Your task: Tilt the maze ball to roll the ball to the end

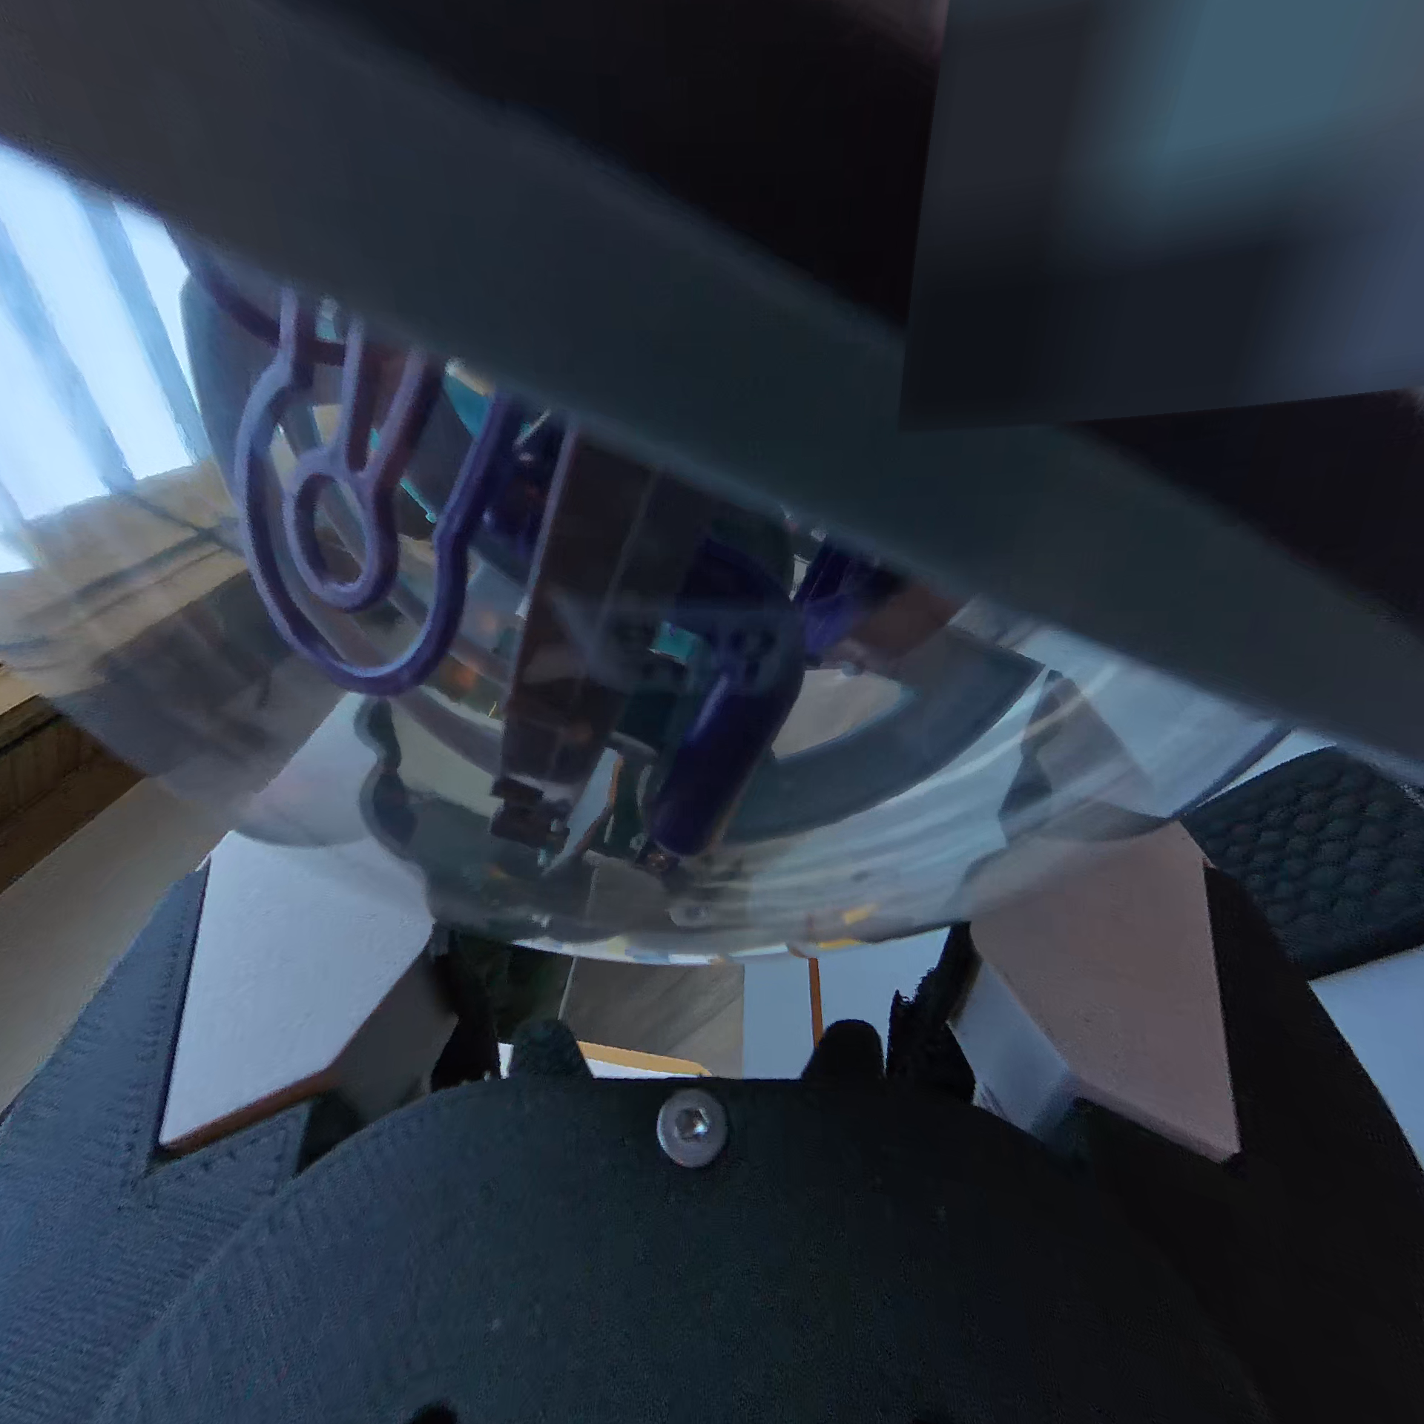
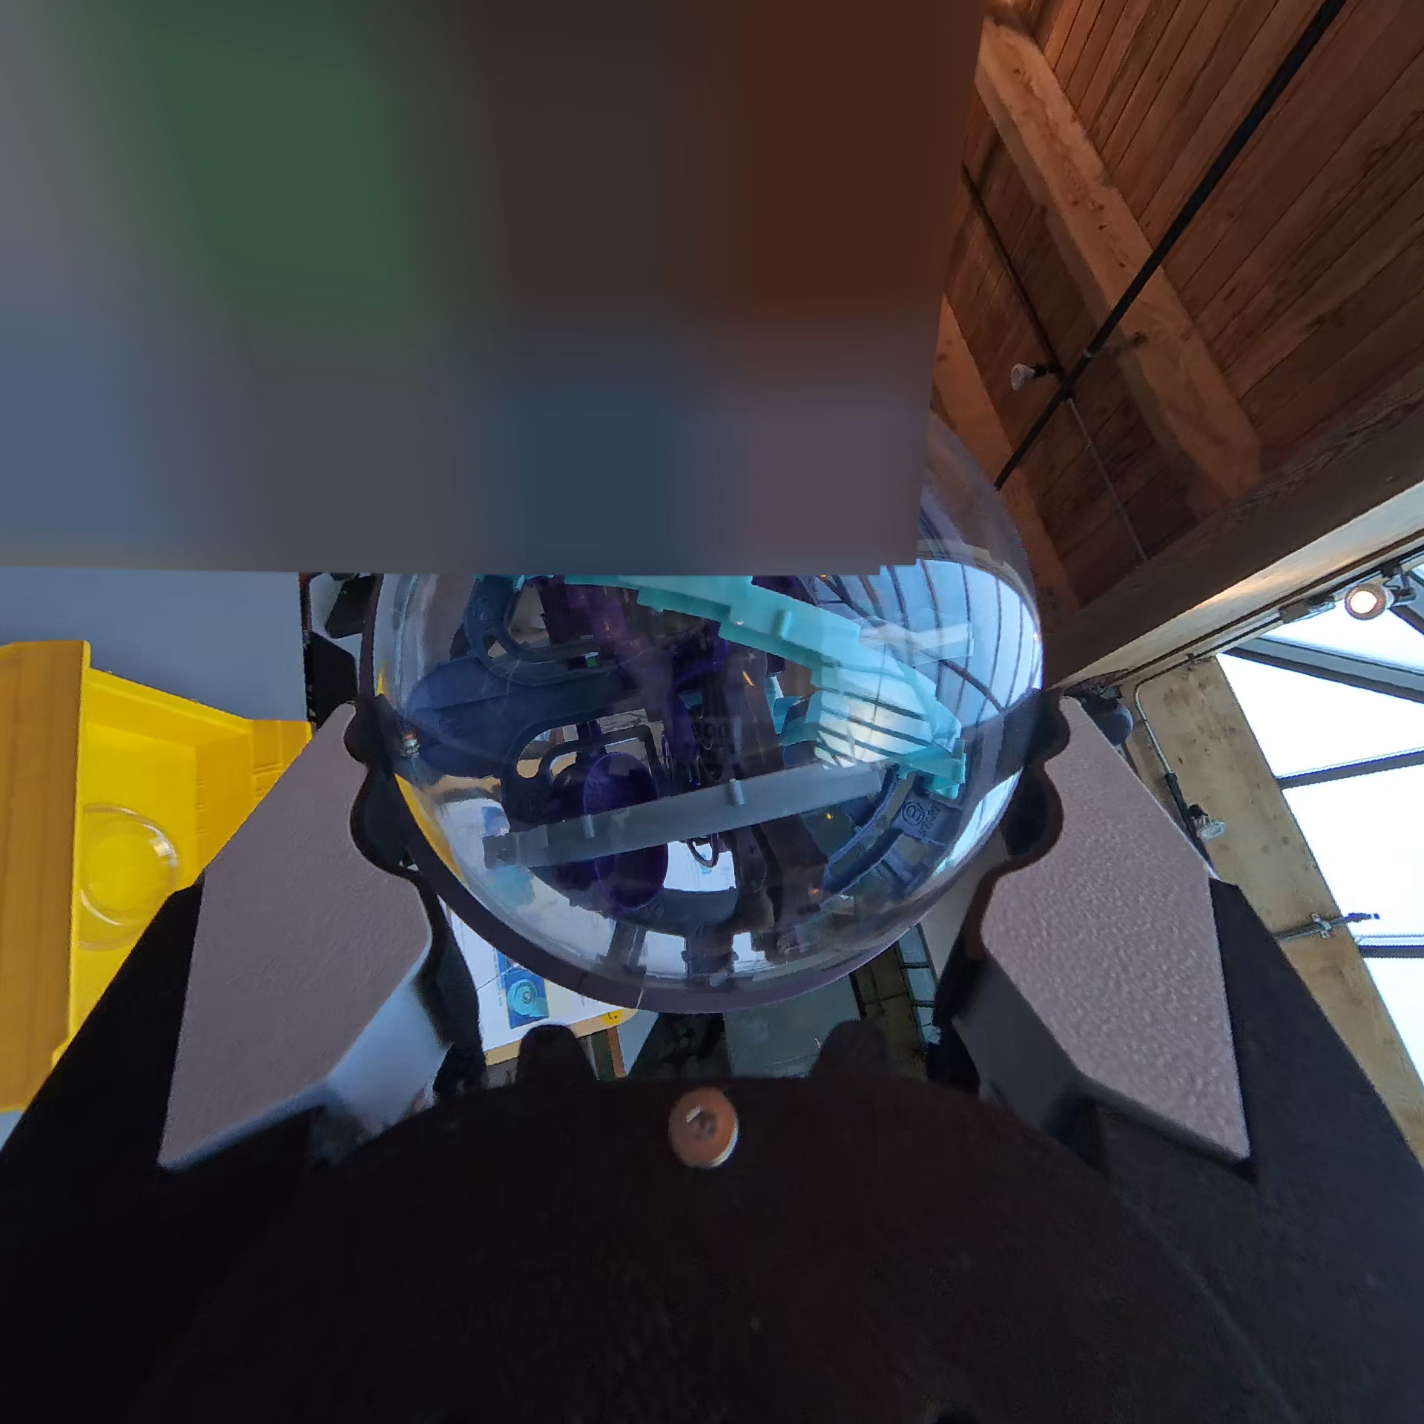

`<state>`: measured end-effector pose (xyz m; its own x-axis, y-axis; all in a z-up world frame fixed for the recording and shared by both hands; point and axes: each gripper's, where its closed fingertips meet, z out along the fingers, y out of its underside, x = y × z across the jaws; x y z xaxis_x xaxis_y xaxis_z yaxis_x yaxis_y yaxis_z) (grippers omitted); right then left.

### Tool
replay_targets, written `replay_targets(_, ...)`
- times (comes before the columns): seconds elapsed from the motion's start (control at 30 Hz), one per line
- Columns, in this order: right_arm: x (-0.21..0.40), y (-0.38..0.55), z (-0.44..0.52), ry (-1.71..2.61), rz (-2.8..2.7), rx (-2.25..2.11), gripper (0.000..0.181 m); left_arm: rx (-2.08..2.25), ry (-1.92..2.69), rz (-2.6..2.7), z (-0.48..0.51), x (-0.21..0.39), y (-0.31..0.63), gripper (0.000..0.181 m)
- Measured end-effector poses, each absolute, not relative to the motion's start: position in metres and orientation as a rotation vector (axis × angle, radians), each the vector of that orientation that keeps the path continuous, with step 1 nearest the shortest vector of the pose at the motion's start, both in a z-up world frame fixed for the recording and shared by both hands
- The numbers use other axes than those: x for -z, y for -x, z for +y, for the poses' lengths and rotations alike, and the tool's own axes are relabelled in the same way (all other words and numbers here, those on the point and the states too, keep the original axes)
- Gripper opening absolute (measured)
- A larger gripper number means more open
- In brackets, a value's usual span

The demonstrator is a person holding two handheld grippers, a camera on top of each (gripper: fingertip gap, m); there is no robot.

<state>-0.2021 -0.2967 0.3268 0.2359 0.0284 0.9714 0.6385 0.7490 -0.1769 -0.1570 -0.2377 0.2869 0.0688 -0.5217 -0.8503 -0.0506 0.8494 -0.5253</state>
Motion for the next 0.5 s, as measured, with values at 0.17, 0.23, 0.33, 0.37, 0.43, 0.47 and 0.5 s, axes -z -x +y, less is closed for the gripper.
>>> replay_targets(0.17,-0.322,0.206,-0.292,0.663,-1.306,0.455,0.159,0.414,0.498,1.456,-0.235,-0.281,0.159,0.156)
replay_targets(0.23,-0.321,0.207,-0.29,0.672,-1.313,0.453,0.159,0.422,0.502,1.449,-0.234,-0.28,0.16,0.156)
replay_targets(0.33,-0.319,0.21,-0.288,0.681,-1.32,0.438,0.159,0.433,0.515,1.443,-0.232,-0.277,0.163,0.156)
replay_targets(0.37,-0.319,0.21,-0.288,0.685,-1.323,0.432,0.159,0.437,0.521,1.442,-0.232,-0.276,0.164,0.156)
replay_targets(0.43,-0.316,0.212,-0.286,0.698,-1.326,0.415,0.159,0.448,0.54,1.442,-0.23,-0.272,0.165,0.155)
replay_targets(0.47,-0.314,0.213,-0.285,0.704,-1.326,0.404,0.159,0.455,0.55,1.442,-0.23,-0.269,0.166,0.156)
replay_targets(0.5,-0.311,0.214,-0.285,0.708,-1.327,0.392,0.159,0.462,0.558,1.442,-0.23,-0.266,0.167,0.156)
